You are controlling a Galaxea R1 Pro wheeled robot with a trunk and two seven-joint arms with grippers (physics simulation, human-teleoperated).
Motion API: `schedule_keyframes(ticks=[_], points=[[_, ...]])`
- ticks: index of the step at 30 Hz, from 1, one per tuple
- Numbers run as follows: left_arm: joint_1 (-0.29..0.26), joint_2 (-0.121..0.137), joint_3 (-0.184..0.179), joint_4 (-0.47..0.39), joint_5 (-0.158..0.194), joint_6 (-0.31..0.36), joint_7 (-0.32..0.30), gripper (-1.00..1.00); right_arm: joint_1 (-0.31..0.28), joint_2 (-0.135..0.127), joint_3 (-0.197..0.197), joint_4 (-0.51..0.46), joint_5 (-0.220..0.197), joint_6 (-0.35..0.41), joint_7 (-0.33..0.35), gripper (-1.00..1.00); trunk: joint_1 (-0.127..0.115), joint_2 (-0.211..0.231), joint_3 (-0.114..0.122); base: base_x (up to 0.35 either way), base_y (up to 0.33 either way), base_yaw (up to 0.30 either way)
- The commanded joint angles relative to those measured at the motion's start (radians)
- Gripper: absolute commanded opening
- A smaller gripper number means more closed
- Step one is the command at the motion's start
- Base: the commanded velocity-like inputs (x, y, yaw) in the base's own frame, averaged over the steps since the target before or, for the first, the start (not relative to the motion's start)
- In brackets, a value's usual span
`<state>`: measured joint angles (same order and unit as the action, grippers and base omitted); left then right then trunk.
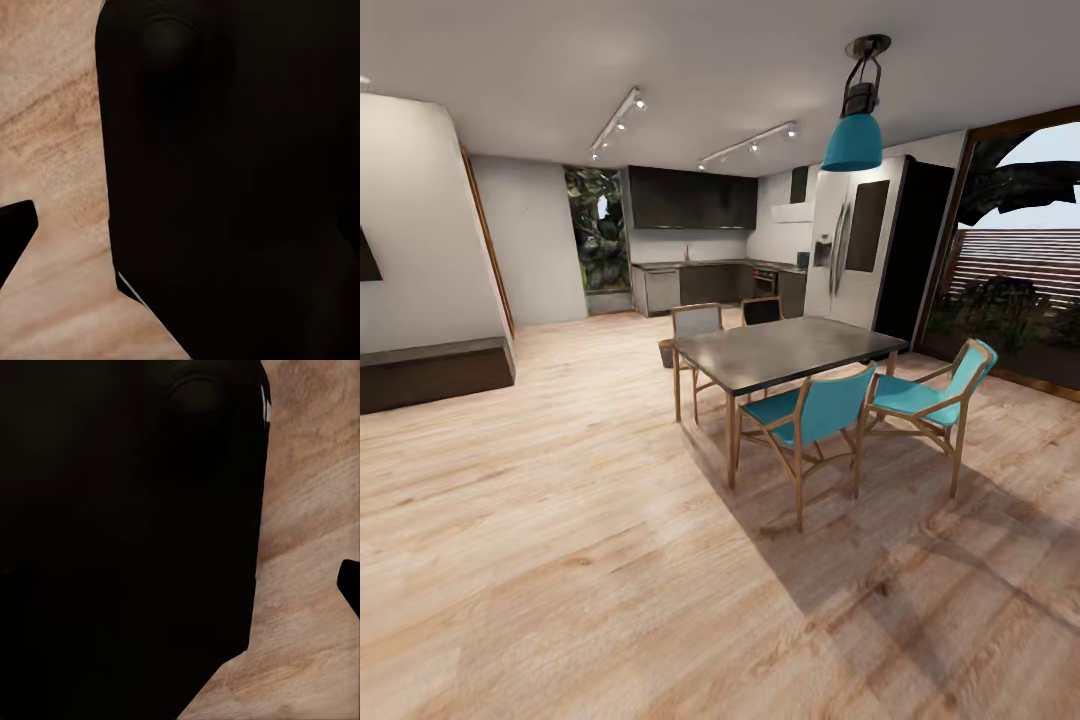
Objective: Put the three can of soda from the living room inside the tash can in the kitchen.
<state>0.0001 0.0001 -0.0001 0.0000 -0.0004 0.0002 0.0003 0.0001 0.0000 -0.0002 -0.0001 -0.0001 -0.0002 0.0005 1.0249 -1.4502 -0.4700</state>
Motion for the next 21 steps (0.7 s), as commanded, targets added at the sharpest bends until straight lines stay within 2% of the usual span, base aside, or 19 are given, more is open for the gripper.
schedule_keyframes(ticks=[1,4,21], points=[[0.003,0.006,-0.001,0.001,-0.004,0.001,0.003,1.00,-0.002,0.003,-0.001,-0.004,0.000,-0.002,0.005,1.00,0.000,0.000,0.000,0.000,0.000,0.000],[0.005,0.023,0.000,0.001,-0.006,0.002,0.004,1.00,-0.005,0.007,-0.001,-0.007,-0.001,-0.001,0.001,1.00,0.000,0.000,0.000,0.000,0.000,0.000],[0.005,0.026,0.000,0.001,-0.004,0.002,0.004,1.00,-0.008,0.008,0.004,-0.011,0.001,0.000,-0.002,1.00,0.000,0.000,0.000,0.000,0.000,0.000]])
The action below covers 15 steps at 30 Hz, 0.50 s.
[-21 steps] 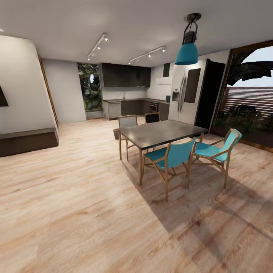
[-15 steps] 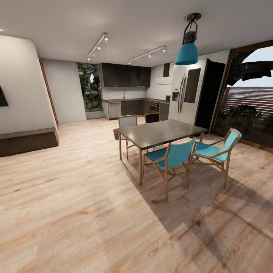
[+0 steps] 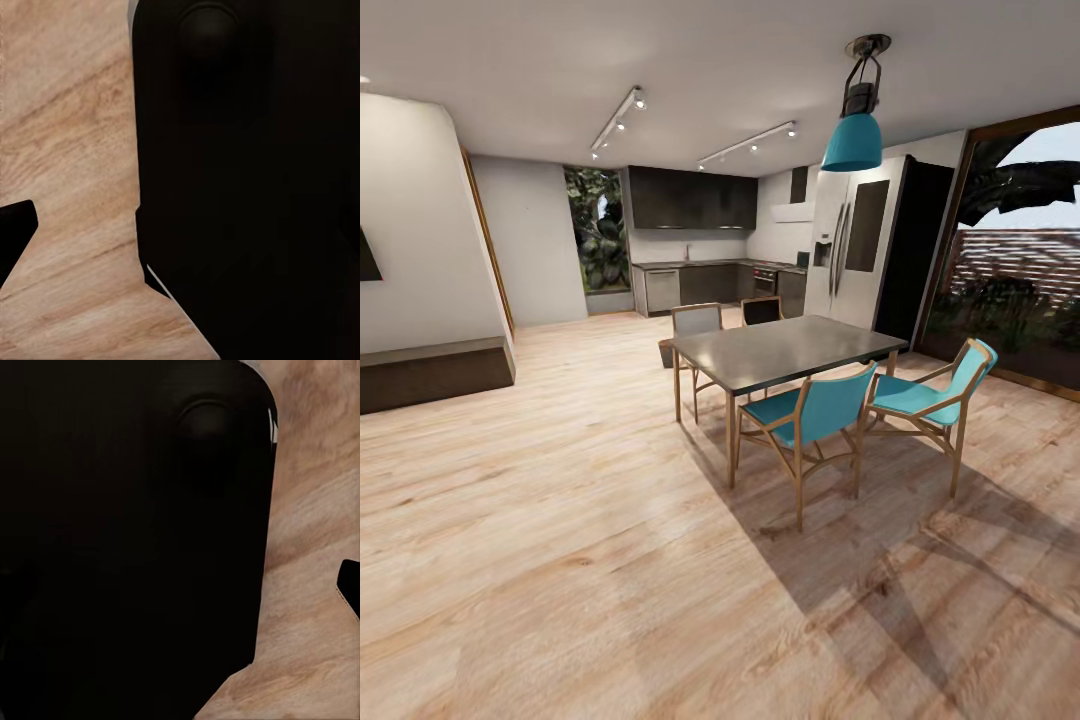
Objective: Put the three can of soda from the living room inside the tash can in the kitchen.
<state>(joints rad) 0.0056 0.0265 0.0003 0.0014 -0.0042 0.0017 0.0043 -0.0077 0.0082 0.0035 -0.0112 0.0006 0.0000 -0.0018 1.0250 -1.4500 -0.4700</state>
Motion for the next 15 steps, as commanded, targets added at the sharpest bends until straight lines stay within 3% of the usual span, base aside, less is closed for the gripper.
schedule_keyframes(ticks=[1,7,9,10,13,15], points=[[0.000,0.001,0.000,0.000,0.001,0.000,0.000,1.00,-0.001,0.000,0.002,-0.002,0.000,0.000,-0.001,1.00,0.000,0.000,0.000,0.000,0.000,0.000],[0.000,-0.004,0.001,-0.005,0.005,-0.001,-0.006,1.00,-0.004,-0.008,0.005,-0.022,0.002,-0.003,-0.004,1.00,0.000,0.000,0.000,0.000,0.000,0.000],[-0.005,0.000,0.013,-0.026,0.020,-0.001,-0.009,1.00,-0.010,-0.011,0.005,-0.054,0.003,0.001,-0.004,1.00,0.000,0.000,0.000,0.000,0.000,0.000],[-0.012,0.002,0.029,-0.049,0.044,0.003,-0.012,1.00,-0.026,-0.012,0.005,-0.080,0.006,0.008,-0.005,1.00,0.000,0.000,0.000,0.000,0.000,0.000],[-0.078,0.007,0.061,-0.118,0.125,0.060,-0.017,1.00,-0.140,-0.010,0.006,-0.126,0.018,0.101,-0.006,1.00,0.000,0.000,0.000,0.000,0.000,0.000],[-0.191,0.007,0.071,-0.139,0.155,0.134,-0.017,1.00,-0.263,-0.002,0.007,-0.140,0.021,0.219,-0.007,1.00,0.000,0.000,0.000,0.000,0.000,0.000]])
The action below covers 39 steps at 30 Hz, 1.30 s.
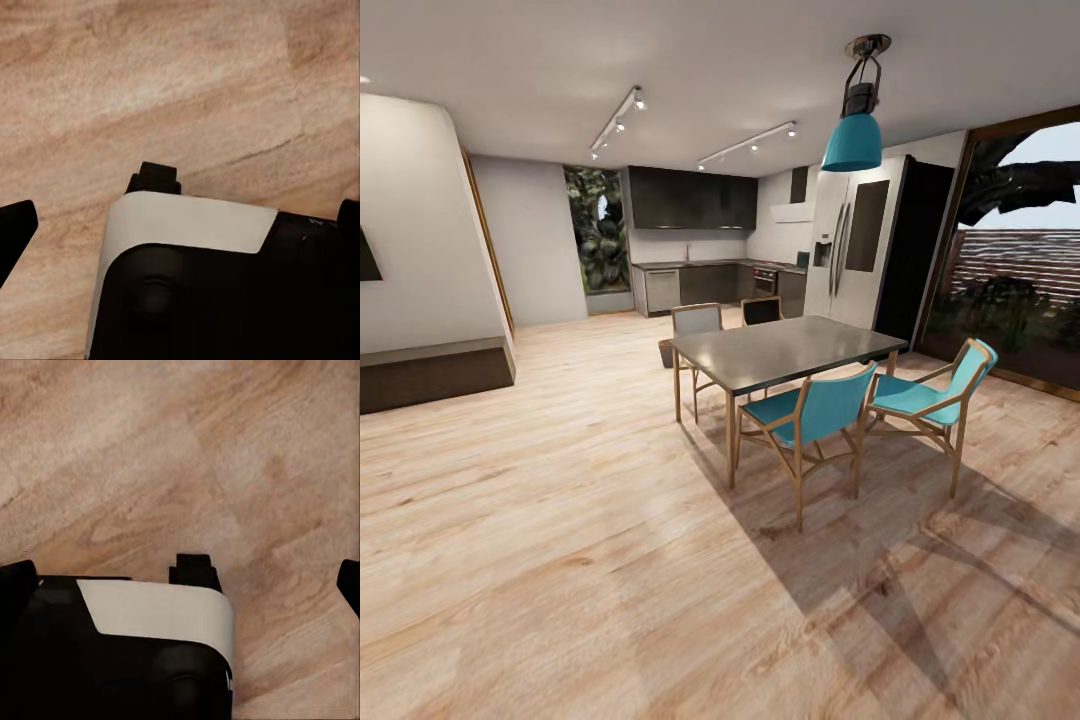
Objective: Put the three can of soda from the living room inside the tash can in the kitchen.
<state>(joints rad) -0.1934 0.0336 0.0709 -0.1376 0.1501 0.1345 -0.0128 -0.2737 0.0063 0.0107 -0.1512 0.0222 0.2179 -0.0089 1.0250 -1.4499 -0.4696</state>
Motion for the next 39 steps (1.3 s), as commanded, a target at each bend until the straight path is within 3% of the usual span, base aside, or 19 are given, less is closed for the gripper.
schedule_keyframes(ticks=[1,3,5,7,9,10,12,15,16,17,19,20,23,25,29,34,39], points=[[-0.019,0.000,0.002,-0.002,0.008,0.011,0.000,1.00,-0.024,0.001,0.000,-0.003,0.000,0.020,0.000,1.00,0.000,0.000,0.000,0.000,0.000,0.000],[-0.135,-0.006,0.022,-0.007,0.076,0.065,-0.001,1.00,-0.134,0.008,0.000,-0.013,0.000,0.067,0.000,1.00,0.000,0.000,0.000,0.000,0.000,0.000],[-0.223,-0.010,0.031,-0.009,0.129,0.121,-0.001,1.00,-0.205,0.018,0.001,-0.019,0.002,0.085,0.000,1.00,0.000,0.000,0.000,0.000,0.000,0.000],[-0.296,-0.013,0.035,-0.013,0.162,0.160,0.000,1.00,-0.267,0.026,0.002,-0.029,0.011,0.103,0.000,1.00,0.000,0.000,0.000,0.000,0.000,0.000],[-0.363,-0.021,0.039,-0.048,0.182,0.189,0.008,1.00,-0.327,0.035,0.002,-0.065,0.064,0.127,0.003,1.00,0.000,0.000,0.000,0.000,0.000,0.000],[-0.387,-0.028,0.043,-0.090,0.189,0.202,0.012,1.00,-0.351,0.045,0.002,-0.130,0.107,0.138,0.004,1.00,0.000,0.000,0.000,0.102,0.062,0.000],[-0.403,-0.034,0.046,-0.136,0.193,0.212,0.014,1.00,-0.365,0.053,0.004,-0.216,0.134,0.179,0.006,1.00,0.000,0.000,0.000,0.205,0.095,0.000],[-0.408,-0.053,0.046,-0.189,0.194,0.215,0.015,1.00,-0.361,0.062,0.027,-0.332,0.147,0.230,0.013,1.00,0.000,0.000,0.000,0.281,0.116,0.000],[-0.401,-0.068,0.047,-0.234,0.195,0.216,0.016,1.00,-0.330,0.062,0.096,-0.417,0.150,0.246,0.059,1.00,0.000,0.000,0.000,0.310,0.162,0.000],[-0.396,-0.070,0.047,-0.248,0.195,0.216,0.016,1.00,-0.318,0.062,0.115,-0.441,0.151,0.248,0.075,1.00,0.000,0.000,0.000,0.313,0.171,0.000],[-0.348,-0.072,0.048,-0.337,0.196,0.217,0.015,1.00,-0.270,0.060,0.166,-0.546,0.152,0.256,0.120,1.00,0.000,0.000,0.000,0.318,0.188,0.000],[-0.282,-0.070,0.052,-0.458,0.206,0.227,0.015,1.00,-0.233,0.060,0.184,-0.613,0.152,0.259,0.135,1.00,0.000,0.000,0.000,0.321,0.199,0.000],[-0.201,-0.067,0.075,-0.610,0.254,0.271,0.017,1.00,-0.201,0.062,0.195,-0.689,0.151,0.282,0.147,1.00,0.000,0.000,0.000,0.321,0.203,0.000],[-0.176,-0.066,0.084,-0.651,0.273,0.287,0.021,1.00,-0.191,0.063,0.197,-0.727,0.149,0.339,0.150,1.00,0.000,0.000,0.000,0.319,0.210,0.000],[-0.163,-0.065,0.089,-0.632,0.283,0.296,0.025,1.00,-0.174,0.064,0.199,-0.799,0.146,0.393,0.152,1.00,0.000,0.000,0.000,0.308,0.230,0.000],[-0.162,-0.071,0.087,-0.619,0.285,0.298,0.026,1.00,-0.167,0.069,0.196,-0.801,0.150,0.405,0.136,1.00,0.000,0.000,0.000,0.301,0.240,0.157],[-0.241,-0.075,0.095,-0.608,0.295,0.427,0.024,1.00,-0.171,0.071,0.196,-0.755,0.143,0.407,0.061,1.00,0.000,0.000,0.000,0.296,0.244,0.286]])
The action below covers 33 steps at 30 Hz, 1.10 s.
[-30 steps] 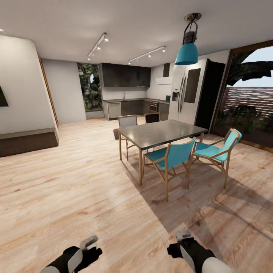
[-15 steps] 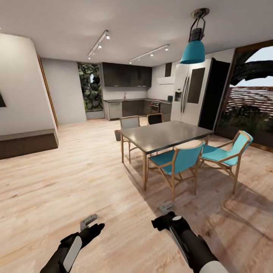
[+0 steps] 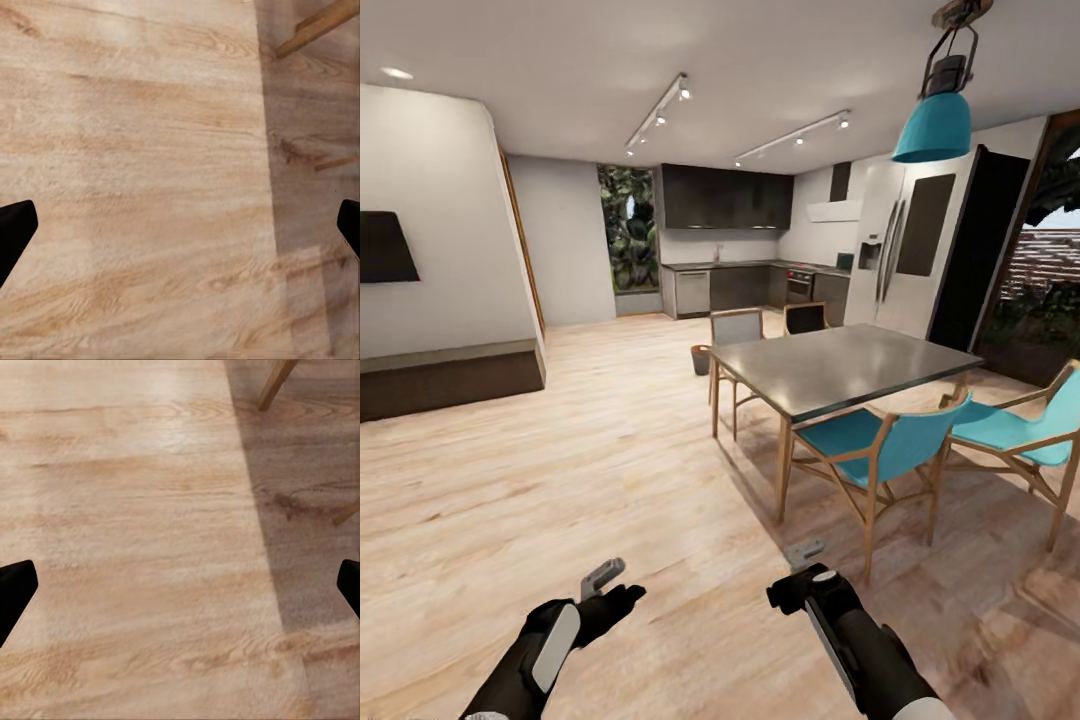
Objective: Put the three can of soda from the living room inside the tash can in the kitchen.
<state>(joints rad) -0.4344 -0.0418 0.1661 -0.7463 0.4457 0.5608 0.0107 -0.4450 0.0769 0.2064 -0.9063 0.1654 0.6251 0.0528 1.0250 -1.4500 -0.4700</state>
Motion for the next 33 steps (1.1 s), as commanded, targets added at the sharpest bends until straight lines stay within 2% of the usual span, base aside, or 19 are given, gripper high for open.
schedule_keyframes(ticks=[1,3,6,12,25,29,31,32,33], points=[[-0.008,-0.001,0.007,0.017,0.001,-0.023,0.000,1.00,0.000,0.000,0.000,0.001,-0.001,0.000,-0.005,1.00,0.000,0.000,0.000,0.295,0.232,0.296],[-0.012,-0.001,0.009,0.064,0.001,-0.078,-0.006,1.00,0.000,0.000,0.001,0.001,-0.001,0.001,-0.008,1.00,0.000,0.000,0.000,0.295,0.226,0.297],[-0.014,-0.007,0.006,0.094,0.000,-0.115,-0.012,1.00,0.001,0.000,0.000,0.001,-0.003,0.002,-0.007,1.00,0.000,0.000,0.000,0.297,0.209,0.263],[-0.015,-0.012,0.003,0.117,-0.002,-0.124,-0.014,1.00,0.005,-0.004,0.007,-0.004,-0.002,0.060,-0.007,1.00,0.000,0.000,0.000,0.316,0.152,0.053],[-0.015,-0.012,0.002,0.128,-0.007,-0.131,-0.008,1.00,0.006,-0.008,0.007,-0.012,-0.003,0.065,0.005,1.00,0.000,0.000,0.000,0.315,0.153,0.002],[-0.014,-0.013,-0.002,0.127,-0.010,-0.158,-0.006,1.00,0.007,-0.009,0.007,-0.016,-0.002,0.064,0.005,1.00,0.000,0.000,0.000,0.300,0.182,0.000],[-0.013,-0.014,-0.020,0.126,-0.011,-0.175,-0.004,1.00,0.008,-0.009,0.006,-0.034,-0.003,0.064,0.005,1.00,0.000,0.000,0.000,0.300,0.182,0.000],[-0.011,-0.015,-0.057,0.120,-0.012,-0.186,-0.001,1.00,0.018,-0.011,0.005,-0.068,-0.003,0.065,0.006,1.00,0.000,0.000,0.000,0.300,0.182,0.000],[-0.010,-0.015,-0.071,0.119,-0.012,-0.190,0.000,1.00,0.024,-0.011,0.004,-0.084,-0.003,0.065,0.007,1.00,0.000,0.000,0.000,0.300,0.182,0.000]])
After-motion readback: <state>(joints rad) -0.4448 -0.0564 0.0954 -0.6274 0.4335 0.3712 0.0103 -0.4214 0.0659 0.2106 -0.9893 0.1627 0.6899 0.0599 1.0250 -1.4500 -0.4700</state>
